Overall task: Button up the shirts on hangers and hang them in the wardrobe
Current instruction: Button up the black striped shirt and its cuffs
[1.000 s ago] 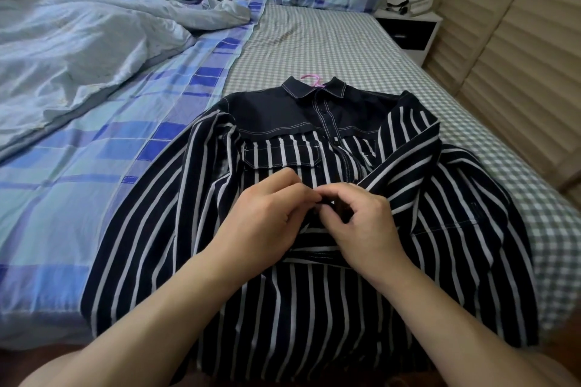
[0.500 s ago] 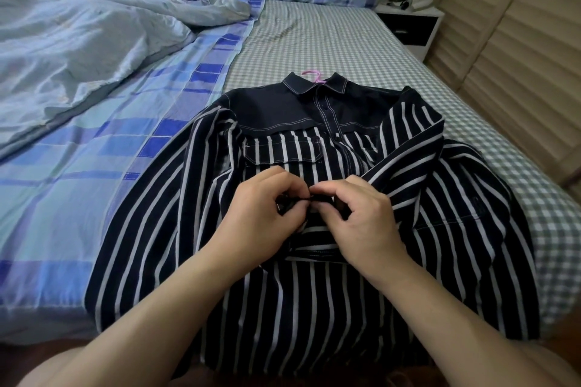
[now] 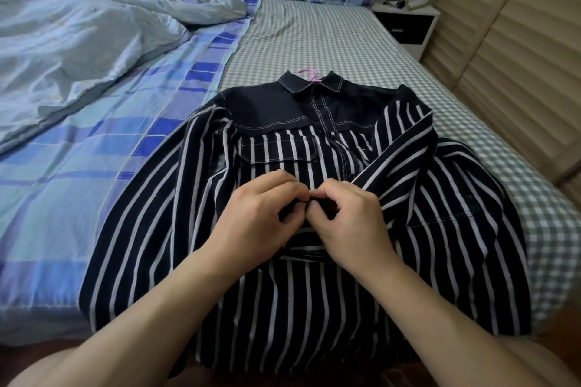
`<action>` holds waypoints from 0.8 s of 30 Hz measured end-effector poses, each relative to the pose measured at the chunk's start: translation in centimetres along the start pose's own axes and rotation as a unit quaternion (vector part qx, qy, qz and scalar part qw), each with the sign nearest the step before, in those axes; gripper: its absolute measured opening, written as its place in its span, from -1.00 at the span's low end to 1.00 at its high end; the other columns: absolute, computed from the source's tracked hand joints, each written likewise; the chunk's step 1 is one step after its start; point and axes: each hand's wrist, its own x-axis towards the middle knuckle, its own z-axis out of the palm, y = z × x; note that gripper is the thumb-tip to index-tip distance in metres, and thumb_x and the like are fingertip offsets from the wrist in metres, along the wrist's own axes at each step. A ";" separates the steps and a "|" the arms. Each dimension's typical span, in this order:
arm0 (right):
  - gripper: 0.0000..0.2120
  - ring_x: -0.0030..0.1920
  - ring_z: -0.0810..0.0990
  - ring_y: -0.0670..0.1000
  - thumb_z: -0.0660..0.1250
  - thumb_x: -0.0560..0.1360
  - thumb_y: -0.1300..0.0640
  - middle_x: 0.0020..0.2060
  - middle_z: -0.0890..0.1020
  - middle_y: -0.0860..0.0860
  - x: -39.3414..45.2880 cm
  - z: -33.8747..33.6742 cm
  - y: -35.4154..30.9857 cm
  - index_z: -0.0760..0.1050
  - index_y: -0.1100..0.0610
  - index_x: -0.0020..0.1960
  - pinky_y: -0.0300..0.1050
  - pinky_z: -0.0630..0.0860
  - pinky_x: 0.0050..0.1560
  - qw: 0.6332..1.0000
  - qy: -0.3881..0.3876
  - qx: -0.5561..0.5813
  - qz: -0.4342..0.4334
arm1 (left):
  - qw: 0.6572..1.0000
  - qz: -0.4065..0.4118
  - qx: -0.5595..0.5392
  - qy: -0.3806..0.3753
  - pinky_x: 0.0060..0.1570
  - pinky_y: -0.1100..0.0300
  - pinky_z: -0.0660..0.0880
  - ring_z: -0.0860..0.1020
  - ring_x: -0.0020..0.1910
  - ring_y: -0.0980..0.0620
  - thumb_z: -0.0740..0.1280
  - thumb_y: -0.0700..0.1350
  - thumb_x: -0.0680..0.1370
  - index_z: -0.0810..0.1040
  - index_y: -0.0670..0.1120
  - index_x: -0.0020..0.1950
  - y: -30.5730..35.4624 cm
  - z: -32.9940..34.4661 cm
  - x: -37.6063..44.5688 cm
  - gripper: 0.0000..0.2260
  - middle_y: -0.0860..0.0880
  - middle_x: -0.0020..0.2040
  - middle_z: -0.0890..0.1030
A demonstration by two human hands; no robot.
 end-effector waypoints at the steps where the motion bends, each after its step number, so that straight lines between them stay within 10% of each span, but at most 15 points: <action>1: -0.92 -0.25 0.53 -0.13 0.36 0.49 0.15 -0.31 0.56 -0.20 0.0 0.0 0.0 0.63 0.10 -0.12 -0.16 0.49 -0.22 1.000 -0.003 -0.015 -0.008 | 1.000 0.000 -0.005 -0.007 -0.16 0.11 0.58 0.62 -0.13 0.06 0.45 -0.31 0.52 0.67 -0.17 -0.01 -0.1 0.0 0.0 -0.91 0.01 -0.06 0.62; 24: -0.68 0.19 0.60 -0.25 0.36 0.60 0.25 0.14 0.67 -0.17 0.7 -2.1 1.1 0.60 0.03 0.33 -0.32 0.49 0.26 0.985 -0.103 0.125 0.060 | 0.981 -0.003 0.189 -0.038 -0.07 0.03 0.58 0.59 -0.01 -0.02 0.29 -0.05 0.59 0.63 -0.05 0.33 -0.2 -0.6 -1.5 -0.67 -0.05 0.14 0.58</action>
